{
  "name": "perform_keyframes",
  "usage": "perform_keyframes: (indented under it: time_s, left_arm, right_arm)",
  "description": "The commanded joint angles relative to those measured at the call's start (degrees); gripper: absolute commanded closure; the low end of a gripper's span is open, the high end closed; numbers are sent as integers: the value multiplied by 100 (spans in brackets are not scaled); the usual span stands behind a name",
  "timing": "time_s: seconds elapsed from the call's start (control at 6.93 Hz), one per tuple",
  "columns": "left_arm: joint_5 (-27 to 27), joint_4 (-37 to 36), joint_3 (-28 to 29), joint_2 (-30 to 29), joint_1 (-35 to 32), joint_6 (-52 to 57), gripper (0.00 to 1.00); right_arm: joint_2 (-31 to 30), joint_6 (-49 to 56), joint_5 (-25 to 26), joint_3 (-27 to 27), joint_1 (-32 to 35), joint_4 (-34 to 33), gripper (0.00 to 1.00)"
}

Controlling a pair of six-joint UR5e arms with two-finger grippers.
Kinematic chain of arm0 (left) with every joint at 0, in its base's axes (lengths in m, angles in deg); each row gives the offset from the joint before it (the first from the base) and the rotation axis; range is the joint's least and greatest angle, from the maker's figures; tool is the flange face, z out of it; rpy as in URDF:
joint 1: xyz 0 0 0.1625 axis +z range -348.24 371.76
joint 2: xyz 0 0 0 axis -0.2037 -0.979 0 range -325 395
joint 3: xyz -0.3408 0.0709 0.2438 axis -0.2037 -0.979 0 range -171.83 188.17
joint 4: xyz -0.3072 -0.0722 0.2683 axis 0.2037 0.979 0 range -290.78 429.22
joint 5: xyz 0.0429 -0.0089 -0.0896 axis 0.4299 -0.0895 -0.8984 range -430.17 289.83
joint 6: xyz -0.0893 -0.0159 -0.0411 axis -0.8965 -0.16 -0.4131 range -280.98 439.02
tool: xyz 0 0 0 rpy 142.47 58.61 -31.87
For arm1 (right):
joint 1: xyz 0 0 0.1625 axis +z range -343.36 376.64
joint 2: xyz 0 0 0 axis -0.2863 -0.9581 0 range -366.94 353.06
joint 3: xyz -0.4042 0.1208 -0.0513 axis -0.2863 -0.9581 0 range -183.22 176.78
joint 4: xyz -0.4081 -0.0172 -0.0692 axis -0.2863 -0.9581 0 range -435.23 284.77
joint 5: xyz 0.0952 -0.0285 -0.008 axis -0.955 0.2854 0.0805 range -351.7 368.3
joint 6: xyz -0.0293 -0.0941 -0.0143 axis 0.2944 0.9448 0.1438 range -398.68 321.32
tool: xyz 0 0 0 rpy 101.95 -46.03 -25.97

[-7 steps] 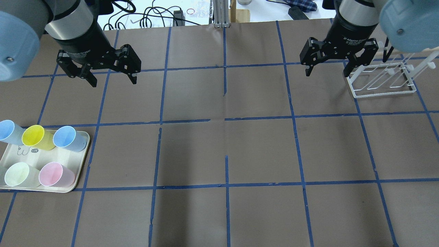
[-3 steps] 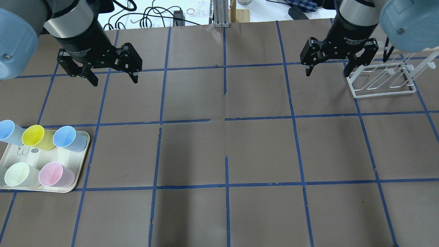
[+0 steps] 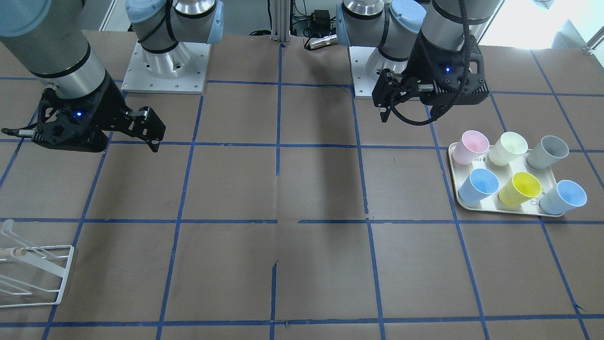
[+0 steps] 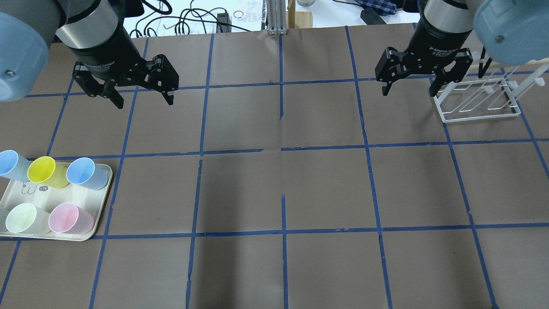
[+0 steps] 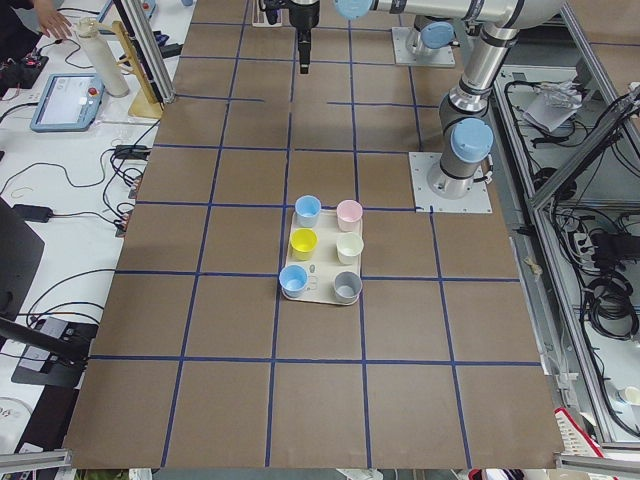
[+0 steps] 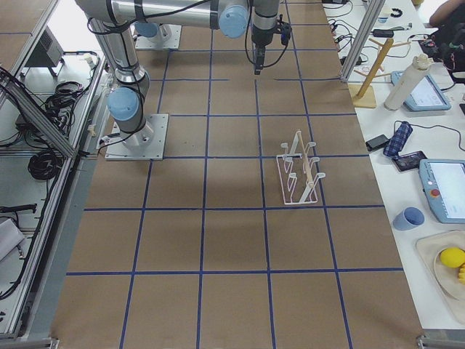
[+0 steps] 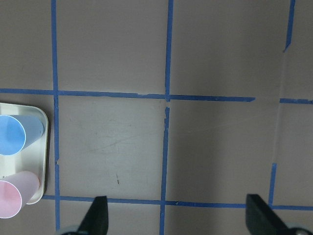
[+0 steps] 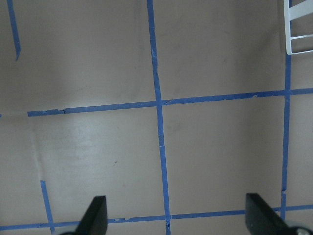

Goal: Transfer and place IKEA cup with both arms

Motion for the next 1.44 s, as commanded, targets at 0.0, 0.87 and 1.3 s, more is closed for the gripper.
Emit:
perform_keyframes:
  time_s: [0.0, 0.87, 1.3]
  left_arm:
    - [0, -9, -51, 46, -5, 4, 0]
    - [-9, -18, 54, -15, -5, -5, 0]
    - [-9, -18, 63, 2, 4, -5, 0]
  right_arm:
    - [14, 3, 6, 2, -9, 2, 0]
    - [-38, -32, 76, -6, 53, 143, 0]
    - [-65, 3, 58, -15, 53, 134, 0]
